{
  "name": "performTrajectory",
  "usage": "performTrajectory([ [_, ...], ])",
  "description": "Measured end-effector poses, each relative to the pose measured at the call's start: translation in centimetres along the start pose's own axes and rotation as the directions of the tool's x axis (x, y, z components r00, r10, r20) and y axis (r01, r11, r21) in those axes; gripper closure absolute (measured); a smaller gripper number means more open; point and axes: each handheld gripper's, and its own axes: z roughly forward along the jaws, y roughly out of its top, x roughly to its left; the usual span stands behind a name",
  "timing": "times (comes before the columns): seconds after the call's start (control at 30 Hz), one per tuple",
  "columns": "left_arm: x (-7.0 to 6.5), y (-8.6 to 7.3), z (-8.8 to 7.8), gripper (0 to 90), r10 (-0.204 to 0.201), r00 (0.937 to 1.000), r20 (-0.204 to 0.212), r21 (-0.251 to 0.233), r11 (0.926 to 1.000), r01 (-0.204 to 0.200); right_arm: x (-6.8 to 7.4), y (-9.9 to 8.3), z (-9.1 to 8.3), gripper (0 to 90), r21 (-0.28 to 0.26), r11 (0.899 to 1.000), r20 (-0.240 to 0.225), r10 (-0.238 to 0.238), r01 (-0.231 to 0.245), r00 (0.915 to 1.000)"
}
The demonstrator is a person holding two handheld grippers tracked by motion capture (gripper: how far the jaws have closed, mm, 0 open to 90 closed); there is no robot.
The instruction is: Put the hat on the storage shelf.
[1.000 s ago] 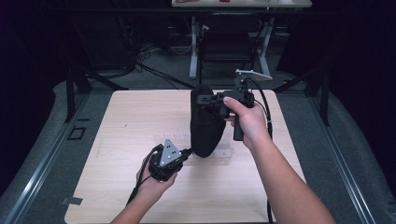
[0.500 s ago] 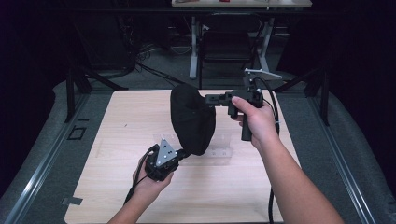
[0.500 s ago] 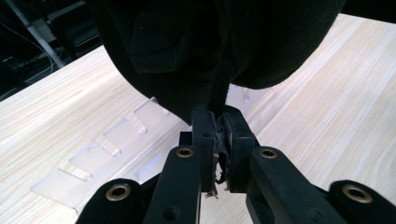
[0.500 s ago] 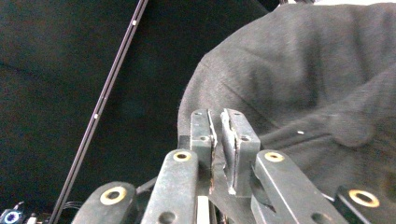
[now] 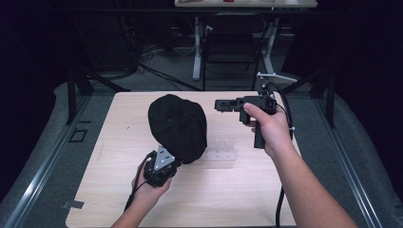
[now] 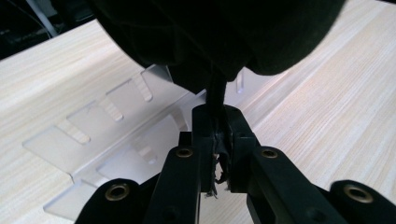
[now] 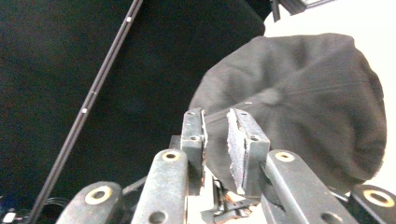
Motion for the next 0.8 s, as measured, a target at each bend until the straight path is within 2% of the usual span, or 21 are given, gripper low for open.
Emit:
performTrajectory([
  [0.17, 0.2, -0.5, 0.0, 84.9, 0.004, 1.0, -0.005, 0.004, 1.0, -0.004, -0.1, -0.2, -0.6, 73.6, -0.025, 0.999, 0.03, -0.025, 0.026, 0.9992],
  [0.33, 0.4, -1.0, -0.1, 84.6, -0.029, 0.9996, 0.004, 0.0, 0.9996, 0.029, -0.4, -0.7, -1.2, 70.2, -0.041, 0.998, 0.063, -0.049, 0.052, 0.9968],
  [0.53, 0.6, -1.3, -0.2, 83.3, -0.055, 0.9984, 0.015, -0.004, 0.9985, 0.055, -0.7, -1.0, -1.7, 67.9, -0.038, 0.997, 0.076, -0.06, 0.063, 0.9953],
  [0.67, 0.7, -1.4, -0.4, 76.1, -0.062, 0.998, 0.003, 0.001, 0.9981, 0.062, -0.9, -1.3, -2.1, 66.6, -0.036, 0.996, 0.102, -0.08, 0.084, 0.9916],
  [0.8, 0.7, -1.6, -0.8, 68.4, -0.078, 0.9969, 0.013, -0.003, 0.997, 0.078, -1.1, -1.6, -2.6, 66.4, -0.041, 0.994, 0.12, -0.097, 0.102, 0.988],
])
